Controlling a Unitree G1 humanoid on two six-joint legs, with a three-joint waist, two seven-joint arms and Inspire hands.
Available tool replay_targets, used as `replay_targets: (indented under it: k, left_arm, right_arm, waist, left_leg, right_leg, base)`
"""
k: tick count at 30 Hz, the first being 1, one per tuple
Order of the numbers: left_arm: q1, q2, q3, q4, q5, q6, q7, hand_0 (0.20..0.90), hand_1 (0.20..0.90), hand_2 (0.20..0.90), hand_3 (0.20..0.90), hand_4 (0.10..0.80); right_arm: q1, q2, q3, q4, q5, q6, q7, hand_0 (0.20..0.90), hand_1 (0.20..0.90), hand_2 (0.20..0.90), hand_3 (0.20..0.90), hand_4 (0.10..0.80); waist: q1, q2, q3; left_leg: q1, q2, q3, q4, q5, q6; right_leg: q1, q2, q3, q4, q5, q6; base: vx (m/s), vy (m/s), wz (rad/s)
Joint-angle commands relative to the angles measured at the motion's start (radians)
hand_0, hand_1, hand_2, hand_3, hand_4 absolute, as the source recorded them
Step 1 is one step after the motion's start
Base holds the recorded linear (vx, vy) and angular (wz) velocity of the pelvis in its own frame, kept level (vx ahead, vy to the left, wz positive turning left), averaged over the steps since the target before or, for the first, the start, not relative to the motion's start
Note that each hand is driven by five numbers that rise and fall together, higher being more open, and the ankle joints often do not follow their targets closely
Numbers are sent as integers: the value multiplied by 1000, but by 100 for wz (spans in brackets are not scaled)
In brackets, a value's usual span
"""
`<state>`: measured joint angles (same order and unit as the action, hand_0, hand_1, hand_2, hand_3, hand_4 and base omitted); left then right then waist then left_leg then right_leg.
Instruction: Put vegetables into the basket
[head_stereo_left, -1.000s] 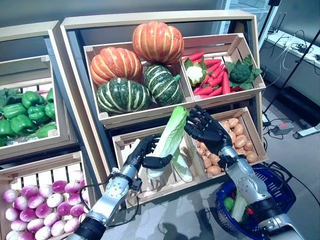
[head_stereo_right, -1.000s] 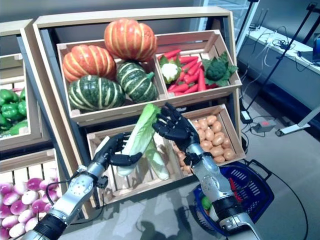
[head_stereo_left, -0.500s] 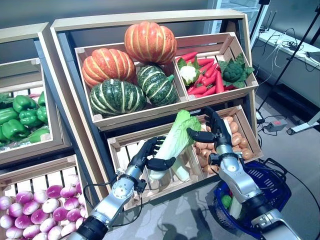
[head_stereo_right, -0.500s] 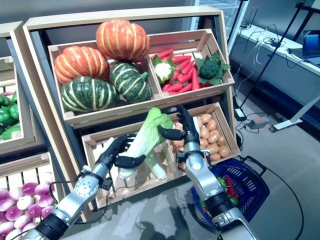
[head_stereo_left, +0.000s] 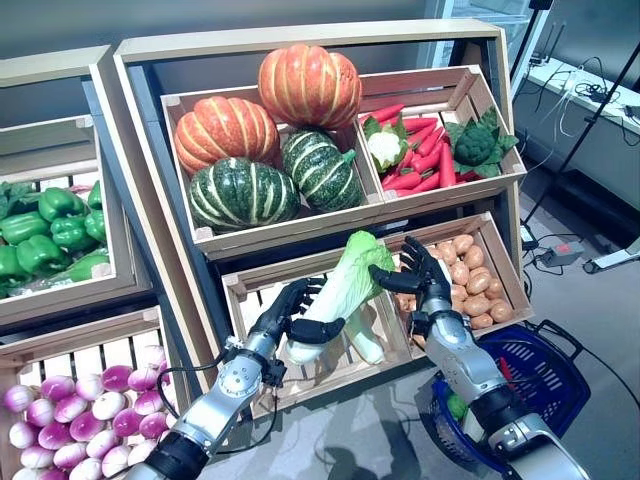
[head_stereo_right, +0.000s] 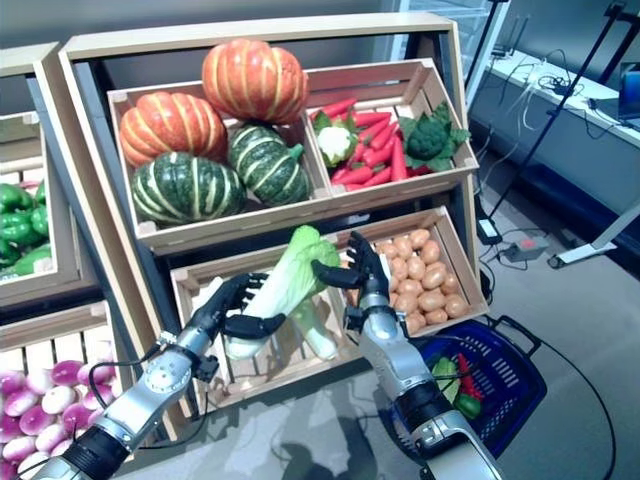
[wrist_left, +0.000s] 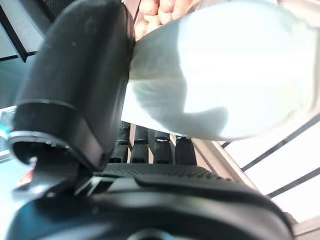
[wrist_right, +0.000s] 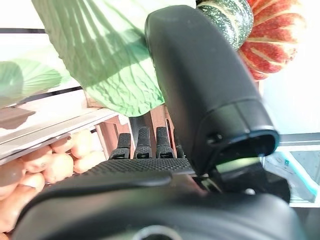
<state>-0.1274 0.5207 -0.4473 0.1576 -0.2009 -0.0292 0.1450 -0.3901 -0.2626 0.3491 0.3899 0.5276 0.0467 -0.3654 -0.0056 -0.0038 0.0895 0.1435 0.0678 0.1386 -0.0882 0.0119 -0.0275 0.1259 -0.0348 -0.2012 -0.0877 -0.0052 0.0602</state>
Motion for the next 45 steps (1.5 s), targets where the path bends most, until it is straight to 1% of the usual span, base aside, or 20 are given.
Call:
replay_targets:
  k: [1,4,7,8,9,12,14,15,17,19,22,24,27,29,34,35,36,37,40,45]
  left_arm:
    - [-211,-75,-39,-214,-14,-221,-60,300,300,300,300,400]
    - [-220,-76,-39,-208,-20,-222,-67,300,300,300,300,400]
    - [-223,-76,-34,-198,-44,-243,-91,300,300,300,300,400]
    - [-224,-76,-33,-194,-51,-246,-97,300,300,300,300,400]
    - [-222,-75,-28,-189,-70,-248,-113,300,300,300,300,400]
    - [-206,-71,-16,-174,-93,-262,-149,300,300,300,300,400]
    - [-194,-65,-5,-166,-105,-271,-179,300,300,300,300,400]
    - [-193,-63,-3,-166,-108,-271,-184,300,300,300,300,400]
    - [-188,-52,1,-155,-123,-279,-215,300,300,300,300,400]
    - [-195,-45,-3,-146,-138,-282,-233,300,300,300,300,400]
    - [-207,-34,-14,-137,-160,-290,-251,300,300,300,300,400]
    - [-224,-36,-29,-129,-164,-290,-253,300,300,300,300,400]
    - [-238,-36,-49,-119,-169,-290,-253,300,300,300,300,400]
    - [-245,-38,-64,-108,-166,-289,-252,300,300,300,300,400]
    - [-250,-42,-91,-94,-150,-290,-236,300,300,300,300,400]
    - [-247,-43,-95,-94,-146,-292,-230,300,300,300,300,400]
    - [-246,-42,-97,-95,-145,-293,-226,300,300,300,300,400]
    - [-244,-41,-97,-93,-145,-296,-227,300,300,300,300,400]
    - [-246,-40,-105,-85,-134,-308,-212,300,300,300,300,400]
    - [-250,-44,-111,-70,-127,-305,-198,300,300,300,300,400]
  right_arm:
    - [-90,15,26,102,34,15,69,900,900,900,900,800]
    - [-98,14,36,124,79,28,127,900,900,900,900,800]
    - [-107,20,35,127,280,3,318,900,900,900,900,800]
    - [-108,21,35,123,314,-6,361,900,900,900,900,800]
    - [-108,19,33,120,383,-17,452,900,900,900,900,800]
    - [-105,-3,21,107,542,-21,652,900,900,900,900,800]
    - [-104,-18,-4,95,637,8,769,900,900,900,900,800]
    - [-104,-21,-7,95,644,15,785,900,900,900,900,800]
    - [-120,-51,-29,98,705,110,915,900,900,900,900,800]
    - [-145,-77,-42,117,743,192,997,900,900,900,900,800]
    - [-183,-104,-54,153,792,261,1063,900,900,900,900,800]
    - [-216,-114,-53,182,810,271,1109,900,900,900,900,800]
    - [-253,-123,-50,189,837,239,1153,900,900,900,900,800]
    - [-272,-122,-53,173,846,196,1143,900,900,900,900,800]
    - [-300,-129,-38,154,736,154,1118,900,900,900,900,800]
    - [-298,-138,-29,145,717,150,1106,596,596,596,596,598]
    - [-297,-143,-24,139,704,147,1087,333,333,333,333,422]
    - [-296,-148,-23,141,699,141,1085,300,300,300,300,400]
    - [-289,-166,-7,141,660,103,1058,300,300,300,300,400]
    - [-290,-166,-5,146,664,43,1000,300,300,300,300,400]
  waist:
    - [27,-1,-78]
    - [28,-4,-79]
    - [32,-5,-79]
    - [33,-6,-79]
    - [36,-6,-79]
    - [44,-8,-83]
    - [50,-10,-89]
    - [51,-11,-89]
    - [56,-15,-94]
    - [61,-18,-98]
    - [67,-22,-100]
    - [70,-26,-101]
    - [70,-29,-103]
    - [68,-30,-102]
    - [61,-32,-102]
    - [58,-32,-102]
    - [57,-32,-101]
    - [56,-32,-102]
    - [50,-34,-99]
    - [46,-35,-96]
  left_leg:
    - [-6,-53,8,1,-64,33]
    - [-7,-54,9,1,-64,33]
    - [-6,-54,8,1,-64,32]
    - [-6,-54,6,1,-64,32]
    - [-6,-54,5,1,-63,31]
    - [-5,-52,0,1,-65,29]
    - [-5,-51,-6,1,-64,27]
    - [-5,-51,-7,1,-64,27]
    - [-7,-51,-14,1,-64,25]
    - [-9,-51,-20,1,-64,23]
    - [-10,-51,-28,1,-63,22]
    - [-12,-51,-32,1,-63,21]
    - [-11,-52,-35,1,-64,22]
    - [-11,-53,-37,1,-65,22]
    - [-11,-53,-36,1,-66,23]
    - [-12,-54,-34,1,-66,24]
    - [-13,-54,-33,1,-65,24]
    - [-13,-54,-33,1,-65,24]
    - [-12,-54,-29,1,-65,25]
    - [-8,-53,-26,1,-65,26]
  right_leg:
    - [10,-17,25,0,1,6]
    - [11,-16,24,0,0,4]
    - [11,-16,20,0,1,3]
    - [11,-16,19,0,0,2]
    - [12,-16,16,0,0,2]
    - [15,-17,5,0,-3,2]
    - [18,-17,-1,0,-5,2]
    - [18,-18,-3,0,-5,2]
    - [18,-18,-9,0,-6,3]
    - [18,-19,-14,0,-7,3]
    - [20,-19,-18,0,-8,3]
    - [20,-19,-20,0,-8,2]
    - [21,-19,-17,0,-10,1]
    - [21,-19,-14,0,-10,1]
    - [19,-20,-3,1,-10,2]
    - [17,-20,0,1,-10,2]
    - [16,-20,2,1,-9,2]
    - [17,-20,3,1,-9,2]
    - [15,-21,7,1,-6,3]
    - [17,-20,10,1,-6,3]
  base:
    - [0,0,0]
    - [0,0,0]
    - [0,0,0]
    - [0,0,0]
    - [0,0,0]
    - [12,0,5]
    - [30,-2,16]
    - [29,-6,16]
    - [24,-6,9]
    - [19,-6,14]
    - [18,-7,17]
    - [16,-6,5]
    - [12,-2,3]
    - [0,0,0]
    - [12,1,2]
    - [0,0,0]
    - [0,0,0]
    - [0,0,0]
    - [0,0,0]
    - [0,0,0]
